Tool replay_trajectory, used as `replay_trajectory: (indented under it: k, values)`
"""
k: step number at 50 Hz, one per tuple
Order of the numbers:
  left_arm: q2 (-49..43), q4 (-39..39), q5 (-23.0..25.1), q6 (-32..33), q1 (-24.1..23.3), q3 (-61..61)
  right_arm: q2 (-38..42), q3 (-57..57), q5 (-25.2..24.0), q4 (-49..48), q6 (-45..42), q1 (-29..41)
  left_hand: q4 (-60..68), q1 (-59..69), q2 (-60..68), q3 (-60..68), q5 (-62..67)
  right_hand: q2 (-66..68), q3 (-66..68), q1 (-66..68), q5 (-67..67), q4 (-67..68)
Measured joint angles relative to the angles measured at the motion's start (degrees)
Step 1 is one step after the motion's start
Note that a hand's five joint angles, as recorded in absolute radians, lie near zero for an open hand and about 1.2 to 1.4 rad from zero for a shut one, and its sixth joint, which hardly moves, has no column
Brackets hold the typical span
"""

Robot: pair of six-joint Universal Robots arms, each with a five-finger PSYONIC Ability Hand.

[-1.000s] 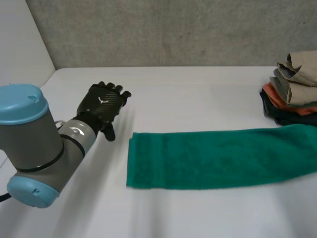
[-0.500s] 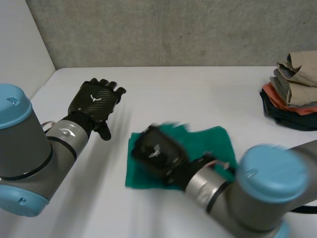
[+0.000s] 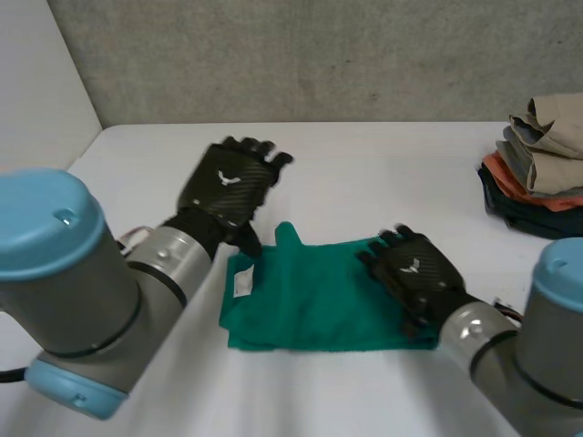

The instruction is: Fold the laundry.

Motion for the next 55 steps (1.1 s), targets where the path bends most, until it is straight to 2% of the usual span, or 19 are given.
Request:
replay_trajectory:
  k: [3, 7, 8, 9, 10, 12, 16, 22, 25, 31, 34, 35, 41, 47, 52, 55]
  values:
    - [-1.33, 0.38, -0.03, -0.07, -1.65, 0.19, 0.06, 2.02, -1.12, 1.41, -0.17, -4.03, 0.0, 0.0, 0.0, 0.0, 0.0, 3.49, 3.84, 2.56, 3.5, 3.85]
    - [-3.42, 0.7, -0.21, 0.08, -2.74, 0.55, 0.5, 3.42, -1.79, 1.81, -1.03, -8.28, 0.0, 0.0, 0.0, 0.0, 0.0, 26.21, 25.07, 25.5, 24.52, 25.01]
    - [-3.42, 0.7, -0.21, 0.08, -2.74, 0.55, 0.5, 3.42, -1.79, 1.81, -1.03, -8.28, 0.0, 0.0, 0.0, 0.0, 0.0, 26.21, 25.07, 25.5, 24.52, 25.01]
    - [-4.2, 0.74, -0.32, 0.15, -2.9, 0.66, 0.81, 3.55, -1.84, 1.72, -1.68, -9.62, 0.0, 0.0, 0.0, 0.0, 0.0, 42.52, 41.83, 40.02, 39.97, 41.96]
    - [-4.6, 0.75, -0.38, 0.18, -2.93, 0.72, 1.0, 3.49, -1.79, 1.62, -2.14, -10.19, 0.0, 0.0, 0.0, 0.0, 0.0, 50.46, 49.21, 46.08, 48.29, 49.28]
    - [-5.03, 0.7, -0.5, 0.21, -2.86, 0.67, 1.24, 2.91, -1.55, 1.33, -3.17, -10.75, 0.0, 0.0, 0.0, 0.0, 0.0, 54.91, 54.84, 47.27, 52.6, 55.17]
    - [-5.0, 0.48, -1.14, 0.21, -2.47, 0.21, 1.24, 0.52, -0.69, 0.43, -5.49, -10.42, 0.0, 0.0, 0.0, 0.0, 0.0, 55.04, 55.8, 47.27, 53.04, 56.28]
    - [-3.31, 0.02, -5.97, 0.25, -0.7, -1.82, -0.24, -5.73, 0.77, -0.93, -8.11, -4.27, 0.0, 0.0, 0.0, 0.0, 0.0, 55.04, 55.8, 47.27, 53.49, 56.35]
    - [-1.54, -0.07, -9.42, 0.3, 1.1, -3.84, 0.12, -9.72, 0.47, -2.21, -8.82, 2.78, 0.0, 0.0, 0.0, 0.0, 0.0, 55.04, 55.8, 47.27, 53.66, 56.35]
    - [1.43, -0.07, -12.13, 0.23, 4.47, -7.05, 6.07, -14.45, -2.25, -6.33, -9.23, 15.6, 0.0, 0.0, 0.0, 0.0, 0.0, 55.04, 55.8, 47.27, 53.67, 56.36]
    - [2.57, -0.08, -12.35, 0.09, 5.88, -8.18, 10.29, -15.75, -3.57, -7.87, -9.05, 20.26, 0.0, 0.0, 0.0, 0.0, 0.0, 47.75, 48.15, 44.22, 47.57, 48.33]
    - [2.87, -0.1, -12.32, 0.03, 6.26, -8.45, 12.13, -16.15, -3.99, -8.32, -8.84, 21.72, 0.0, 0.0, 0.0, 0.0, 0.0, 36.48, 37.78, 35.24, 36.86, 37.92]
    - [3.35, 0.17, -11.97, -0.2, 6.61, -7.79, 14.13, -16.11, -3.73, -8.8, -5.13, 21.94, 0.0, 0.0, 0.0, 0.0, 0.0, 1.0, 1.38, 0.39, 0.43, 1.34]
    - [3.05, 0.71, -11.95, -0.97, 4.03, -3.81, 6.53, -14.1, -2.78, -6.81, 8.24, 13.95, 0.0, 0.0, 0.0, 0.0, 0.0, -0.13, -0.11, -0.11, -0.16, -0.24]
    - [0.62, 0.8, -11.36, -3.59, -1.33, 0.79, 1.46, -13.72, -2.72, -0.43, 24.07, 4.99, 0.0, 0.0, 0.0, 0.0, 0.0, -0.13, -0.11, -0.11, -0.18, -0.24]
    - [-1.86, 0.53, -10.93, -4.81, -3.68, 2.52, 1.38, -14.76, -2.81, 3.68, 27.4, 2.31, 0.0, 0.0, 0.0, 0.0, 0.0, -0.13, -0.11, -0.11, -0.16, -0.24]
